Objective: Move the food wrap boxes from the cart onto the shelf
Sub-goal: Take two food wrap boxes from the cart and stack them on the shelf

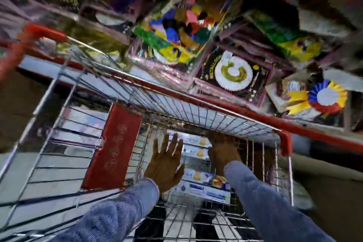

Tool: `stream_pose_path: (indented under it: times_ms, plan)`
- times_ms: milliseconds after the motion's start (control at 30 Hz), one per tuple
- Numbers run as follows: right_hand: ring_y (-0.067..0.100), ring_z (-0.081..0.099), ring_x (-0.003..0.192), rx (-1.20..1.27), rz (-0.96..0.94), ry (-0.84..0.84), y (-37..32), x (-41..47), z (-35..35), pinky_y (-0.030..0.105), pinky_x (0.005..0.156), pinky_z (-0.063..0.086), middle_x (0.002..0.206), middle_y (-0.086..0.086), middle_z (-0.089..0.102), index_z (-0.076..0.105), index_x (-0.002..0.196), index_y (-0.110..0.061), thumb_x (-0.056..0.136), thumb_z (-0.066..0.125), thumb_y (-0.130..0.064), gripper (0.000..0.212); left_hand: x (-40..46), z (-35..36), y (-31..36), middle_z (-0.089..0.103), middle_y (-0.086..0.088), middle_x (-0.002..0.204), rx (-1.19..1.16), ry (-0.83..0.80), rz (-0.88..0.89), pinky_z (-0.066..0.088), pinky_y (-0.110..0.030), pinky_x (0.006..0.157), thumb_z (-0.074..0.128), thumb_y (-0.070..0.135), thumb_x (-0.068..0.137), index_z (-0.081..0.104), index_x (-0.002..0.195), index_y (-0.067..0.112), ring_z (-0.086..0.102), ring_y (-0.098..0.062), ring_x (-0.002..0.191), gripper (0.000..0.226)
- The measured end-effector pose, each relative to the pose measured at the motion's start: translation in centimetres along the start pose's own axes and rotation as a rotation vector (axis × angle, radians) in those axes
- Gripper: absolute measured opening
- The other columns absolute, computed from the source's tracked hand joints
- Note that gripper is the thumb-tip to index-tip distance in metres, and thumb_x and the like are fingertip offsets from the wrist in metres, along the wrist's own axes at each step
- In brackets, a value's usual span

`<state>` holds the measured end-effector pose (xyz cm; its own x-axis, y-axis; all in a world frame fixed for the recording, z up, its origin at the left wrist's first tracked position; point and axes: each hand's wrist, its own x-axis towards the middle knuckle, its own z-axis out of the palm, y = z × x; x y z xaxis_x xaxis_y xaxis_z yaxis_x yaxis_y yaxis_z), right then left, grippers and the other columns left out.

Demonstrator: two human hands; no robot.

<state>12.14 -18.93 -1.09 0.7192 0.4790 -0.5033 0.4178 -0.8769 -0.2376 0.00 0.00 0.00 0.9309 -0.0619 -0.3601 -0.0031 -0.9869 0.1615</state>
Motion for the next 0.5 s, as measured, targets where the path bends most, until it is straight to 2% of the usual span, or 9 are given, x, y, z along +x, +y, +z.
stream_pose_path:
  times_ms: [67, 133, 167, 233, 300, 400, 500]
  plan:
    - [0.035, 0.032, 0.145, 0.026, 0.041, -0.070, 0.5, 2.6, 1.4, 0.042, 0.115, 0.031, 0.163, 0.009, 0.026, 0.025, 0.155, -0.022, 0.099, 0.046, -0.020, 0.060, 1.6, 2.5, -0.5, 0.043, -0.019, 0.152, -0.021, -0.033, 0.021, 0.028, -0.068, 0.111, 0.040, 0.047, 0.087, 0.045, 0.142, 0.008, 0.039, -0.045, 0.139, 0.068]
    - [0.035, 0.040, 0.141, 0.043, 0.060, -0.127, 1.5, 5.3, 3.2, 0.043, 0.112, 0.038, 0.160, 0.013, 0.032, 0.024, 0.155, -0.020, 0.099, 0.048, -0.026, 0.061, 3.1, 4.8, -1.0, 0.054, -0.017, 0.144, -0.045, -0.135, 0.038, 0.039, -0.066, 0.107, 0.035, 0.043, 0.085, 0.053, 0.136, 0.009, 0.047, -0.042, 0.134, 0.064]
    - [0.035, 0.041, 0.140, 0.025, 0.040, -0.149, 1.9, 6.5, 4.2, 0.043, 0.112, 0.038, 0.158, 0.014, 0.035, 0.024, 0.155, -0.018, 0.099, 0.049, -0.029, 0.062, 3.9, 5.8, -1.1, 0.052, -0.017, 0.145, -0.064, -0.150, 0.053, 0.036, -0.064, 0.110, 0.034, 0.041, 0.087, 0.052, 0.137, 0.009, 0.045, -0.041, 0.136, 0.062]
    - [0.035, 0.042, 0.138, -0.067, -0.034, -0.174, 2.6, 8.1, 6.0, 0.043, 0.110, 0.038, 0.153, 0.018, 0.041, 0.023, 0.154, -0.013, 0.099, 0.049, -0.035, 0.065, 5.2, 7.7, -1.2, 0.038, -0.014, 0.156, -0.073, -0.164, 0.085, 0.021, -0.058, 0.119, 0.037, 0.036, 0.095, 0.038, 0.147, 0.010, 0.030, -0.038, 0.145, 0.058]
    - [0.036, 0.042, 0.137, -0.147, -0.088, -0.210, 3.1, 9.3, 6.7, 0.044, 0.108, 0.037, 0.152, 0.020, 0.042, 0.024, 0.154, -0.011, 0.099, 0.049, -0.038, 0.066, 6.6, 8.7, -1.2, 0.029, -0.012, 0.160, -0.073, -0.186, 0.111, 0.015, -0.054, 0.121, 0.039, 0.034, 0.100, 0.027, 0.151, 0.012, 0.021, -0.036, 0.148, 0.057]
    - [0.036, 0.043, 0.137, -0.209, -0.135, -0.259, 4.4, 10.6, 7.3, 0.044, 0.107, 0.038, 0.152, 0.017, 0.042, 0.025, 0.153, -0.014, 0.100, 0.049, -0.040, 0.064, 8.0, 10.0, -1.1, 0.035, -0.015, 0.157, -0.090, -0.190, 0.128, 0.020, -0.052, 0.120, 0.042, 0.029, 0.099, 0.030, 0.150, 0.010, 0.026, -0.037, 0.145, 0.055]
    - [0.038, 0.053, 0.126, -0.228, -0.210, -0.234, 5.1, 11.4, 7.0, 0.046, 0.099, 0.048, 0.142, 0.018, 0.052, 0.029, 0.151, -0.012, 0.098, 0.051, -0.041, 0.064, 9.3, 10.8, -1.0, 0.055, -0.020, 0.137, -0.060, -0.166, 0.222, 0.040, -0.051, 0.107, 0.057, 0.016, 0.087, 0.047, 0.137, 0.002, 0.047, -0.040, 0.127, 0.052]
